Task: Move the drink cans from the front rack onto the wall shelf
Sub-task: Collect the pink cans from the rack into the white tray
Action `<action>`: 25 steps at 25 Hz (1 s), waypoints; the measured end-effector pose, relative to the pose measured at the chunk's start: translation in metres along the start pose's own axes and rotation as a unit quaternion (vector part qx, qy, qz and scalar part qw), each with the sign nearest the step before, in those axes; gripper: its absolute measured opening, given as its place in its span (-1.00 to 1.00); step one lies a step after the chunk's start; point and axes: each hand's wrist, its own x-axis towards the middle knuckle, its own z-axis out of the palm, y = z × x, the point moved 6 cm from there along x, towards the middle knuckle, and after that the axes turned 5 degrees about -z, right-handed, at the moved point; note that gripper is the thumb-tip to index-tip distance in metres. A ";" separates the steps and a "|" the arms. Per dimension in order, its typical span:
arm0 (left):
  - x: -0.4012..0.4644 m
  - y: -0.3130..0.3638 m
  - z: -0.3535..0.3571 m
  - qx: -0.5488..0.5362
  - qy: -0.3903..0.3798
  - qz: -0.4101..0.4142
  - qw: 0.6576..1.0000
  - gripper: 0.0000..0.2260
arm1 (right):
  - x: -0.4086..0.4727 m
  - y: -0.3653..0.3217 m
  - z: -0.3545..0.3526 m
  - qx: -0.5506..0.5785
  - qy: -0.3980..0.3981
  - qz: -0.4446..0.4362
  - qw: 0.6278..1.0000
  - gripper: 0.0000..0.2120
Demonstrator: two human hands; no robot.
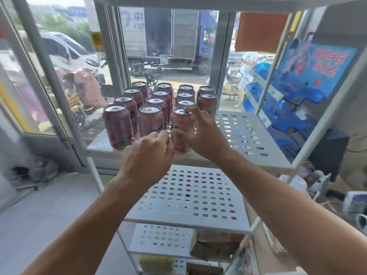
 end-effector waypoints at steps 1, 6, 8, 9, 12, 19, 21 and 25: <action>-0.001 -0.002 0.000 0.001 0.002 0.002 1.000 -0.79 | 0.000 0.001 0.005 0.018 0.007 0.010 1.000 -0.28; -0.003 0.003 0.008 -0.014 -0.012 0.044 0.999 -0.77 | -0.023 0.004 -0.013 0.083 0.090 0.071 0.990 -0.44; -0.004 0.018 0.014 -0.028 -0.031 0.076 0.996 -0.78 | -0.048 0.008 -0.037 0.079 0.130 0.095 0.984 -0.46; -0.005 0.027 0.019 -0.036 -0.039 0.093 0.994 -0.79 | -0.064 0.009 -0.050 0.072 0.145 0.106 0.981 -0.46; -0.013 0.066 0.036 -0.062 -0.058 0.167 0.982 -0.81 | -0.121 0.016 -0.089 0.054 0.175 0.159 0.970 -0.46; -0.092 0.183 0.100 -0.118 -0.157 0.360 0.912 -0.67 | -0.307 0.050 -0.143 -0.037 0.228 0.363 0.903 -0.35; -0.123 0.215 0.116 -0.123 -0.194 0.404 0.885 -0.64 | -0.366 0.061 -0.147 -0.047 0.245 0.438 0.864 -0.39; -0.184 0.264 0.154 -0.104 -0.267 0.470 0.835 -0.58 | -0.483 0.081 -0.139 -0.054 0.268 0.589 0.760 -0.46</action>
